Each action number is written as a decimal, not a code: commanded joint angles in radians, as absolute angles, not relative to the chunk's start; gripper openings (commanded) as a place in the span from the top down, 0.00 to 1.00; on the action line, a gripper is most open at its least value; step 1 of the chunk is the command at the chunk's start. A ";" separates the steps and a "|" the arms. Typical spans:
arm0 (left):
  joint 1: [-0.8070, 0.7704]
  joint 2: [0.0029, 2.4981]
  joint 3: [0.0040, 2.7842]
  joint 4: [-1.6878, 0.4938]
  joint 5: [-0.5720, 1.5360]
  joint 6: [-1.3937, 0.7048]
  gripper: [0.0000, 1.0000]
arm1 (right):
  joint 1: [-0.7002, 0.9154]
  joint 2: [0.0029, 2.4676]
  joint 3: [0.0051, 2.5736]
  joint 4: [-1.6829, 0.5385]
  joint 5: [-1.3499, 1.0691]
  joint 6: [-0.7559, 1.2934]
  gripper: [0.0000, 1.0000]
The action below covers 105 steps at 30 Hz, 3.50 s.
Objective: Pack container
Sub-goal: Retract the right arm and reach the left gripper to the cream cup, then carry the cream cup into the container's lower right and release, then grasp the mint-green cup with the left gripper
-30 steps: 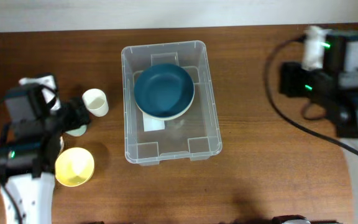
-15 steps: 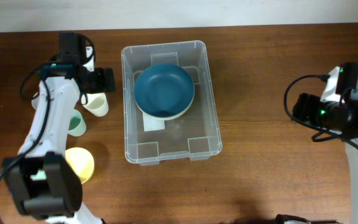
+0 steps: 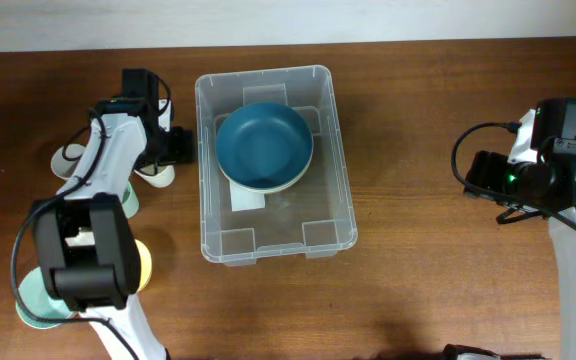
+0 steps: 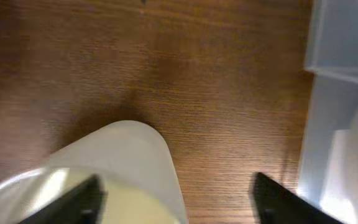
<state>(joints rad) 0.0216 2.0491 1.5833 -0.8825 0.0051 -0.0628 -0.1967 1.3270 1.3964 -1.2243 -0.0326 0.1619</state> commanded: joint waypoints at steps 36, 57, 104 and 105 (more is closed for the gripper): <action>-0.779 1.958 1.934 -1.393 0.023 -0.255 0.99 | -0.204 1.327 1.390 -1.230 -0.042 0.173 0.28; -0.785 2.132 1.862 -1.208 0.090 -0.693 1.00 | -0.204 1.327 1.390 -1.234 -0.042 0.173 0.28; 0.154 1.779 1.365 -1.045 -0.218 -0.516 0.07 | -0.204 1.327 1.390 -1.233 -0.043 0.173 0.28; 0.163 1.782 1.365 -1.031 -0.208 -0.491 0.07 | -0.204 1.327 1.390 -1.233 -0.043 0.173 0.28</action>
